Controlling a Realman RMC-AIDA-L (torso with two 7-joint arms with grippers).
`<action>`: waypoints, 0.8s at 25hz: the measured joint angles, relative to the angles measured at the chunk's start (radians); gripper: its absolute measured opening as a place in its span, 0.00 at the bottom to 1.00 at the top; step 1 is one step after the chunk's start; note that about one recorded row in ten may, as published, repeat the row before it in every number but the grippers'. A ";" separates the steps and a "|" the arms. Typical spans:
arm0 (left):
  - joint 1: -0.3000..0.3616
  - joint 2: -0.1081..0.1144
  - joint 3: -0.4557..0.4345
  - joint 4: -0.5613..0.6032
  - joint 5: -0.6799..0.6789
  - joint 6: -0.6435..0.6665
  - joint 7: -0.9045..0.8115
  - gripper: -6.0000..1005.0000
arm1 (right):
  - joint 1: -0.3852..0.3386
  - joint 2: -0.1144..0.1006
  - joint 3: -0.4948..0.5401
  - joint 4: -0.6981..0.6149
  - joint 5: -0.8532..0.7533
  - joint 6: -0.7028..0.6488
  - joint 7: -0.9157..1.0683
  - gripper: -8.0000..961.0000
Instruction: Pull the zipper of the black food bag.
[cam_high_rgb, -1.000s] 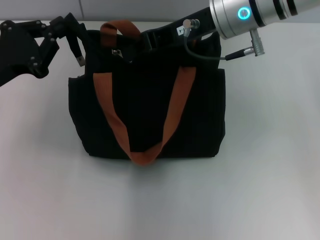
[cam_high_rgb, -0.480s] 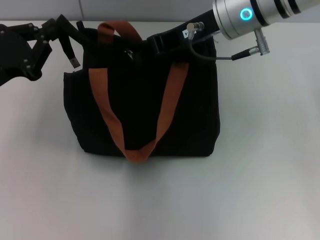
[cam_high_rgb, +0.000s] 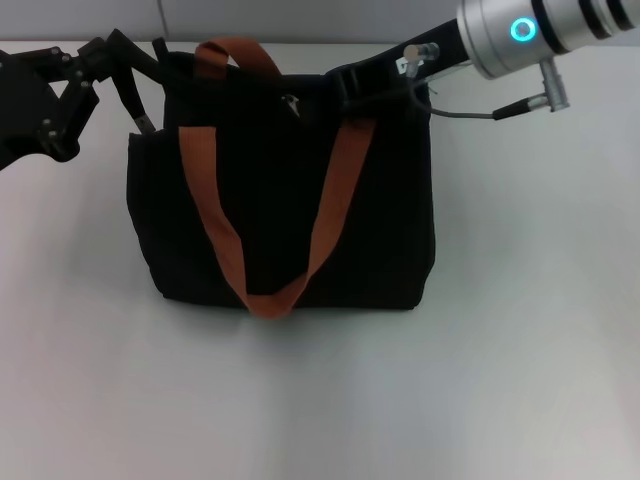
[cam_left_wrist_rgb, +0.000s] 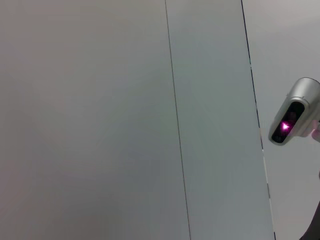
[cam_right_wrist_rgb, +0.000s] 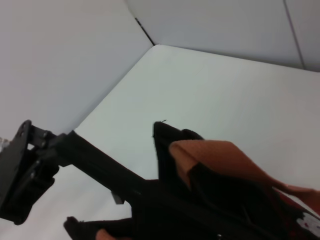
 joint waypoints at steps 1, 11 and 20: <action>0.000 0.000 0.000 0.000 0.000 0.000 0.000 0.02 | -0.010 0.000 0.000 -0.012 -0.002 -0.001 0.005 0.05; 0.001 0.002 -0.001 -0.002 0.000 -0.005 -0.003 0.02 | -0.114 -0.004 0.017 -0.165 -0.048 -0.035 0.053 0.05; 0.002 0.005 -0.002 -0.009 -0.001 -0.007 -0.001 0.02 | -0.186 -0.002 0.093 -0.243 -0.072 -0.071 0.058 0.06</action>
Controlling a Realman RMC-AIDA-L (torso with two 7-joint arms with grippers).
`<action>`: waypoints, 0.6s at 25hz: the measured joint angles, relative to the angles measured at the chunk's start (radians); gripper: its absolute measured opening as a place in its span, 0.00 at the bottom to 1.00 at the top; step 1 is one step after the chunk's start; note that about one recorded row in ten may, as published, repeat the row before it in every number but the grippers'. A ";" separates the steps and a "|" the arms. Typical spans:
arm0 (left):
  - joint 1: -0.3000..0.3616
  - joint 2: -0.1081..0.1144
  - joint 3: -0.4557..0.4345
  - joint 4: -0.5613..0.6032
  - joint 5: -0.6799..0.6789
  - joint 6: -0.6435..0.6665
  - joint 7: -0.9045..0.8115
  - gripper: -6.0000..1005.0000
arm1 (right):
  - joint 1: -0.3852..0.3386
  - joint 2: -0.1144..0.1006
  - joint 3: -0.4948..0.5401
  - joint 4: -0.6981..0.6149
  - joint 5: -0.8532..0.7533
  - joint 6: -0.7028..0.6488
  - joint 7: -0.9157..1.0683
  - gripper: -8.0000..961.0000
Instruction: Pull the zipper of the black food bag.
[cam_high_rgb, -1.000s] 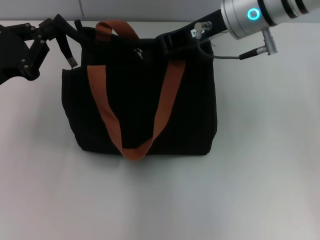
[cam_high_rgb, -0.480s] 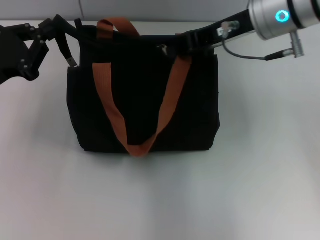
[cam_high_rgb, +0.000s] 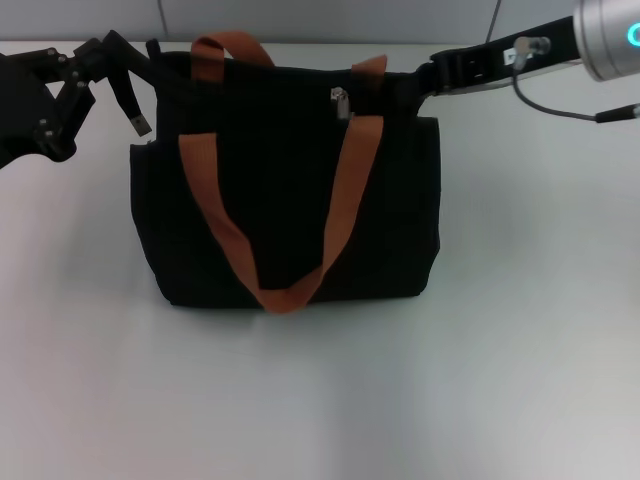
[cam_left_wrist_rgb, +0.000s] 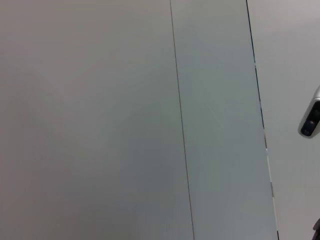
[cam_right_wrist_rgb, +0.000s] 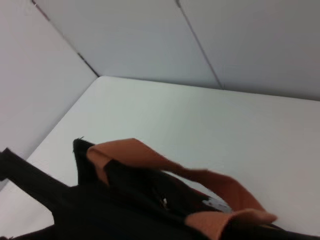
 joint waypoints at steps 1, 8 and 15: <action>0.000 0.000 0.000 0.000 0.000 0.000 0.000 0.02 | -0.005 0.000 0.008 -0.003 0.009 -0.006 -0.008 0.06; 0.000 -0.004 0.004 -0.001 -0.001 -0.001 -0.007 0.02 | -0.090 0.001 0.096 0.010 0.258 -0.032 -0.214 0.07; -0.003 -0.007 0.005 -0.025 0.006 -0.007 -0.036 0.02 | -0.185 -0.017 0.202 0.254 0.631 -0.139 -0.662 0.07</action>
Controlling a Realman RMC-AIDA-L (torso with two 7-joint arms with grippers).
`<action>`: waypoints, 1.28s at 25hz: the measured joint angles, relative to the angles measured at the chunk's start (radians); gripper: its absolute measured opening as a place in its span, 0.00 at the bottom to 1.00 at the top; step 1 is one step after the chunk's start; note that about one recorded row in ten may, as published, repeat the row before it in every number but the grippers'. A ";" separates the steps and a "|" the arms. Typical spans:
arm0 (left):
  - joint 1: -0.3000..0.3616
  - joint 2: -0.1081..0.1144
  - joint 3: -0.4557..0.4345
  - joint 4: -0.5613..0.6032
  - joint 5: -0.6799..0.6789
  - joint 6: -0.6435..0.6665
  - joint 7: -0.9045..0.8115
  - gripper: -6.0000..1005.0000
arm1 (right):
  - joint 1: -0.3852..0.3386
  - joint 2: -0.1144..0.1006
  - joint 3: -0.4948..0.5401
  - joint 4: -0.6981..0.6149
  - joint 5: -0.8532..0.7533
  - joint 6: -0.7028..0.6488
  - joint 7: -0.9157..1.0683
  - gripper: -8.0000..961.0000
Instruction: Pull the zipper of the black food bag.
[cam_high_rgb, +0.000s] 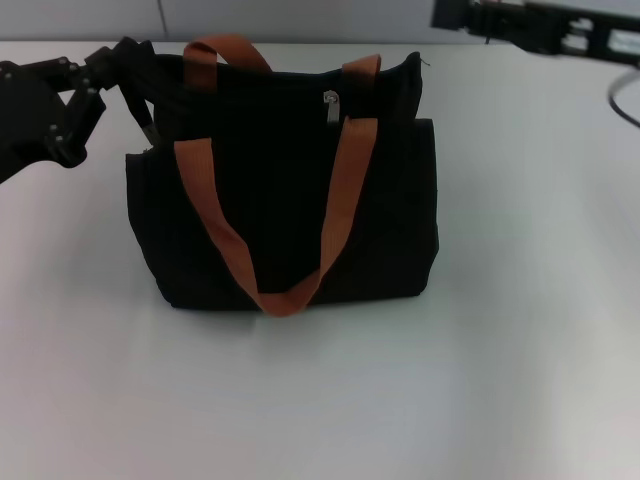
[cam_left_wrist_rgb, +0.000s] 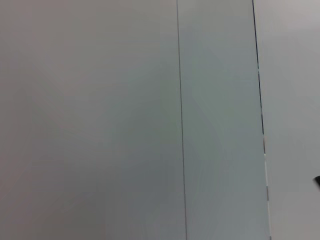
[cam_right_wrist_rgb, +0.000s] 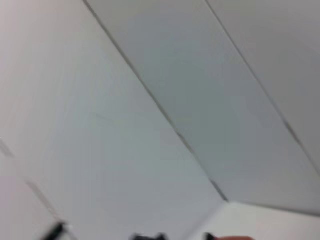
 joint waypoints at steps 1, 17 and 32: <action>-0.002 0.000 0.002 -0.001 0.001 -0.002 -0.009 0.02 | -0.003 -0.004 0.018 0.047 0.026 -0.048 -0.067 0.07; 0.023 0.128 0.035 0.049 0.195 0.056 -0.344 0.33 | -0.056 0.012 0.046 0.363 -0.122 -0.311 -0.782 0.73; 0.032 0.069 0.233 0.006 0.220 0.322 -0.082 0.72 | -0.018 0.016 -0.012 0.573 -0.218 -0.177 -1.035 0.83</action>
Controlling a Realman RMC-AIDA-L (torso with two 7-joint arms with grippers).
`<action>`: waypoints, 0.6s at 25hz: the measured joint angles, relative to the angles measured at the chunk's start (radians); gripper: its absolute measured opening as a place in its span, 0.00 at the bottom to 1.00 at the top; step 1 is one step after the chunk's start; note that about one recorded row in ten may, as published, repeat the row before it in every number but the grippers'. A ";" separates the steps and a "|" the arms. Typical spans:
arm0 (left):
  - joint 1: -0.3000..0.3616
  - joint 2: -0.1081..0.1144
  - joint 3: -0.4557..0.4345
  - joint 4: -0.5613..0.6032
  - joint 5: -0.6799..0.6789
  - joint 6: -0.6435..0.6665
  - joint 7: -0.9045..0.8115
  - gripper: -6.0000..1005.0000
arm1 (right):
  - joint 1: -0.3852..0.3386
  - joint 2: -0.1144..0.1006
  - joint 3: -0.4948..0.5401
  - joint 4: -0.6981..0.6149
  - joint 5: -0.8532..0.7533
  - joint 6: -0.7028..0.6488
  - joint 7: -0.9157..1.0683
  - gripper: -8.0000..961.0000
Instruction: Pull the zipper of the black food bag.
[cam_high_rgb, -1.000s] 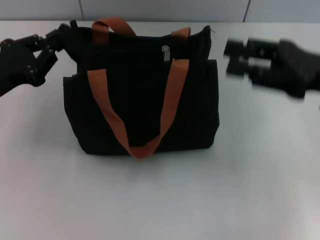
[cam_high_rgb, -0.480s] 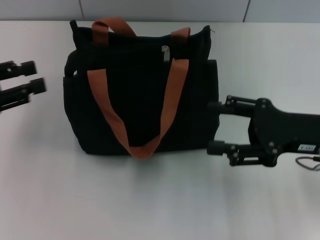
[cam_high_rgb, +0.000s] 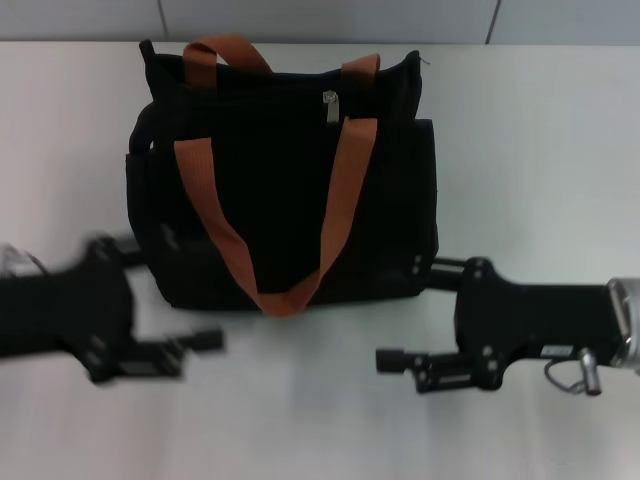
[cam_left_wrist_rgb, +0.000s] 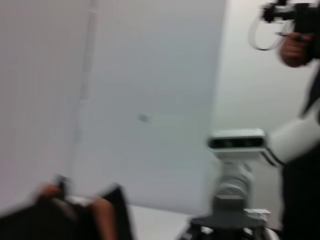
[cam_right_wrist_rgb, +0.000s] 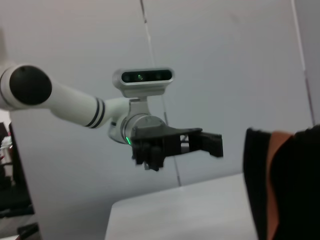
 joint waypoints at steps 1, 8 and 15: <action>-0.001 -0.012 0.014 -0.018 0.020 -0.012 0.029 0.74 | 0.001 0.000 -0.015 0.012 0.000 0.007 -0.018 0.83; 0.003 -0.064 0.026 -0.100 0.171 -0.148 0.090 0.78 | 0.008 0.003 -0.047 0.113 -0.001 0.080 -0.132 0.83; 0.006 -0.058 0.022 -0.137 0.193 -0.153 0.096 0.78 | 0.007 0.005 -0.047 0.135 -0.001 0.100 -0.160 0.83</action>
